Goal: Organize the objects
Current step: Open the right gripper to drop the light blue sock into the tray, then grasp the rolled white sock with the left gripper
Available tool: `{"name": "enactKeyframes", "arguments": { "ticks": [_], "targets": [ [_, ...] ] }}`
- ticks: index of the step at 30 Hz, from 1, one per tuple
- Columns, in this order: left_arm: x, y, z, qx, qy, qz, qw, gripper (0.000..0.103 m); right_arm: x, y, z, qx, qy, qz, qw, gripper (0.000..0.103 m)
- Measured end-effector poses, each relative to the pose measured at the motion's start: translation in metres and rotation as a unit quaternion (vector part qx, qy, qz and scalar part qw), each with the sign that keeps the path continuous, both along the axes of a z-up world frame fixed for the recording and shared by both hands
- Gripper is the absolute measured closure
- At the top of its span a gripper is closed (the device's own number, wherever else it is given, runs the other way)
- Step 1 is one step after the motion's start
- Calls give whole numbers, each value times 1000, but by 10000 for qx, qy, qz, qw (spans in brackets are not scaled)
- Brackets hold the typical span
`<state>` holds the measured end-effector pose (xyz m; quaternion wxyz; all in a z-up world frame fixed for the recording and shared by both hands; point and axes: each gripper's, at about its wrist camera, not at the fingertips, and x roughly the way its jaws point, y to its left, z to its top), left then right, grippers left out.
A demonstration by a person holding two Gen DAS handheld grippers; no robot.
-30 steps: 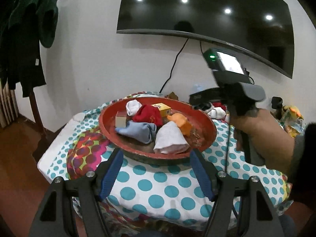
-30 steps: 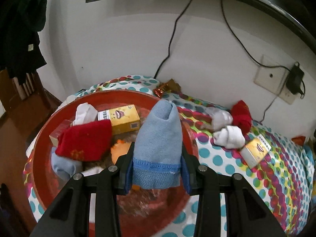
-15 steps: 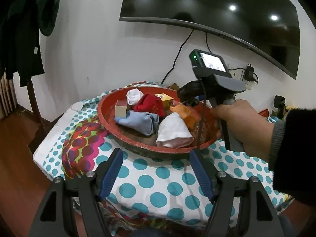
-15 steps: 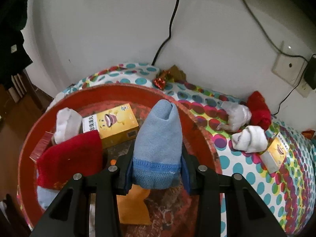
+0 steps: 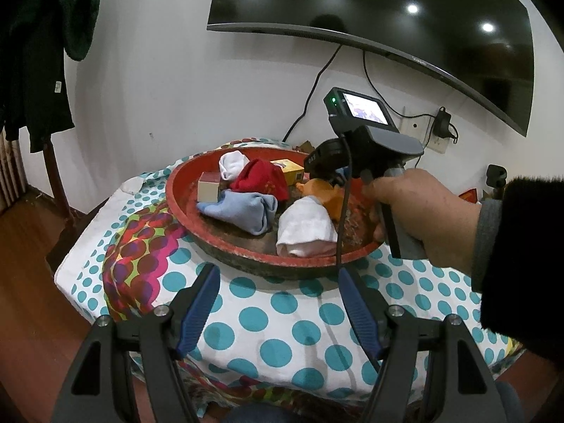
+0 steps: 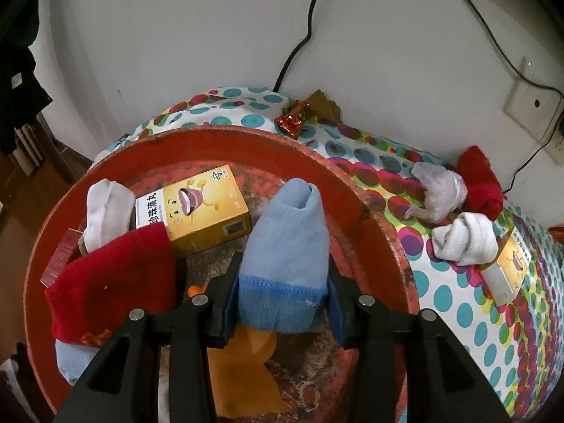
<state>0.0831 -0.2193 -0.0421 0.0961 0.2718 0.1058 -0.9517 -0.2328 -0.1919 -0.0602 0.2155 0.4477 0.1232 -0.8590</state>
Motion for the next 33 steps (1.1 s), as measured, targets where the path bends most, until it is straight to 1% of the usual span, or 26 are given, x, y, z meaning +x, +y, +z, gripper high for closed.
{"name": "enactKeyframes", "arguments": {
  "ticks": [1,4,5,6,7,8,9,13,15,18,20,22,24,26,28,32,33],
  "targets": [
    [0,1,0,-9,-13,-8,10000,31,0,1,0,-13,-17,1,10000,62],
    [0,3,-1,-39,-15,-20,10000,31,-1,2,1,-70,-67,21,10000,56],
    [0,3,-1,-55,-11,-21,10000,31,0,5,3,-103,-49,-4,9999,50],
    [0,4,-1,-76,-7,-38,10000,31,2,8,7,-151,15,-26,9999,41],
    [-1,4,-1,-93,-17,-53,9999,31,7,13,15,-245,189,-44,9995,36],
    [-1,5,-2,-111,-35,-60,9999,31,12,19,21,-372,314,-7,9988,29],
    [-1,6,-2,-119,-44,-64,9999,31,16,24,26,-475,415,30,9980,26],
    [-3,11,-3,-236,-69,-93,9997,31,30,60,48,-876,859,-3,9924,24],
    [-3,14,-3,-289,-57,-112,9995,31,34,82,54,-900,1037,-129,9904,14],
    [-3,20,-1,-365,10,-182,9992,31,35,127,54,-822,1273,-476,9873,13],
    [-2,26,0,-435,42,-236,9988,31,29,158,47,-714,1223,-696,9875,13],
    [-1,33,2,-507,205,-258,9982,31,23,192,41,-519,1345,-1077,9837,13],
    [-3,40,4,-483,278,-337,9979,31,16,228,31,-355,1369,-1482,9788,13],
    [-13,52,4,-474,238,-477,9975,31,9,254,23,-228,1368,-1744,9749,13],
    [-27,68,6,-531,217,-637,9963,31,6,284,14,-240,1356,-1994,9702,14],
    [-65,100,9,-535,204,-988,9935,31,1,333,5,-421,1361,-2427,9596,13],
    [-81,110,10,-615,142,-1033,9926,31,-2,342,2,-508,1255,-2491,9590,12]
  ]
}}
